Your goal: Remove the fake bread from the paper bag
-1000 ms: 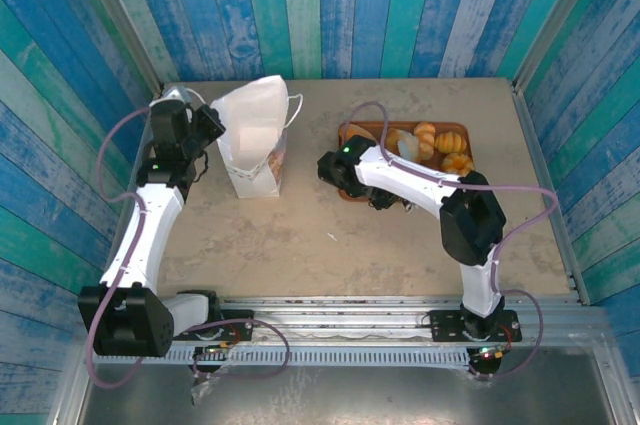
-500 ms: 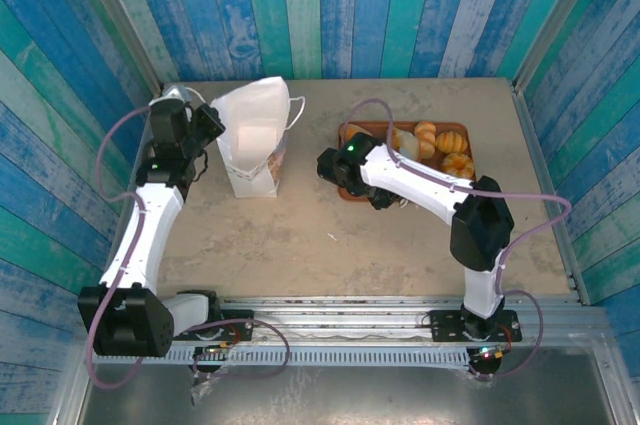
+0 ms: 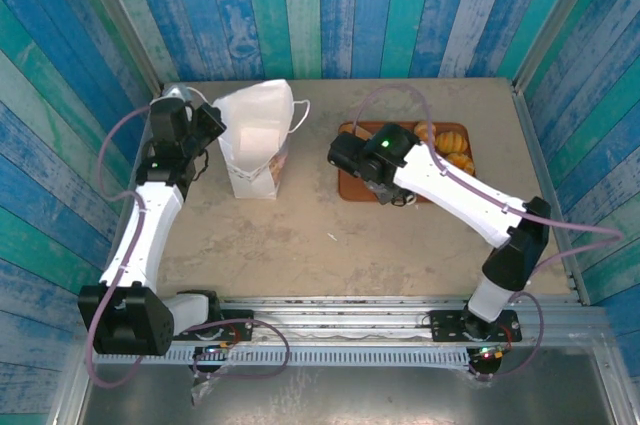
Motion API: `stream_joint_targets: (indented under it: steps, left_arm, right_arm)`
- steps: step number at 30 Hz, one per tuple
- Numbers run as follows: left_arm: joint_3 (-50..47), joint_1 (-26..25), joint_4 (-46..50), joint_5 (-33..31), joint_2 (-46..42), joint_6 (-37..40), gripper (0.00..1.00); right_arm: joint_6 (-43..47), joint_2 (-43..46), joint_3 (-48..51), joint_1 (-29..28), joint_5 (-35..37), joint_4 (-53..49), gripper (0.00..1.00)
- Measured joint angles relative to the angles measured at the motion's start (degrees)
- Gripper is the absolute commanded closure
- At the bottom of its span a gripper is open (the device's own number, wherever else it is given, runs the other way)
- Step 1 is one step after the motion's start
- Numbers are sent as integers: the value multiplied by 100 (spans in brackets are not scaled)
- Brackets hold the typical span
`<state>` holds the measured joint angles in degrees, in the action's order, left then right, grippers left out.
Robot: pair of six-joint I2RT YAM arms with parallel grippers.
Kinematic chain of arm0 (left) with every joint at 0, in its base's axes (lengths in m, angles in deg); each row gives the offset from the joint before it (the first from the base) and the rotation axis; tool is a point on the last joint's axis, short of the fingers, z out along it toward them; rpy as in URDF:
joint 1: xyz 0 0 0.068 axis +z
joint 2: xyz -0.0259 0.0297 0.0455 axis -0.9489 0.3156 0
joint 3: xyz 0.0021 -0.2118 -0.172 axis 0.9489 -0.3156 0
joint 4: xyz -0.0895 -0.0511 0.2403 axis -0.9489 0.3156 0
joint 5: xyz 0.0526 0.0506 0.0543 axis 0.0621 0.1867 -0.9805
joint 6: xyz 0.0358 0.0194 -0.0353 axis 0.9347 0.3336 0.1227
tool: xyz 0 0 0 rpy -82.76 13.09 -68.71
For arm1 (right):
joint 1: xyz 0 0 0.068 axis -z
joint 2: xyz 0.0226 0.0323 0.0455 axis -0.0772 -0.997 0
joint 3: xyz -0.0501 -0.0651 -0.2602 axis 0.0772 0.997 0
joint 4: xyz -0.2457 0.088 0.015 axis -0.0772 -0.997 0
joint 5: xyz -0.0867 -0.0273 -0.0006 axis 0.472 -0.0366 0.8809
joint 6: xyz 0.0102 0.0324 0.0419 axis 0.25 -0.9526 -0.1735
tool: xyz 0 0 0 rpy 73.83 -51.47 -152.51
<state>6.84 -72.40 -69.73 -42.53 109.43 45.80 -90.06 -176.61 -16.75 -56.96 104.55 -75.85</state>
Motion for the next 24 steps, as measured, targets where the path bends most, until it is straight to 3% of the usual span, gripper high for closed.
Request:
stream_joint_targets:
  steps: [9,18,24]
  left_arm:
    - [173,0,-129,125,450,-625,100]
    - [188,0,-332,155,710,-1178,100]
    - [186,0,-516,245,763,-1410,83]
  right_arm:
    - [-98,876,621,0,-691,767,68]
    - [-697,1088,1394,-352,-1088,1565,67]
    - [-1233,1117,1864,-680,-1202,2234,67]
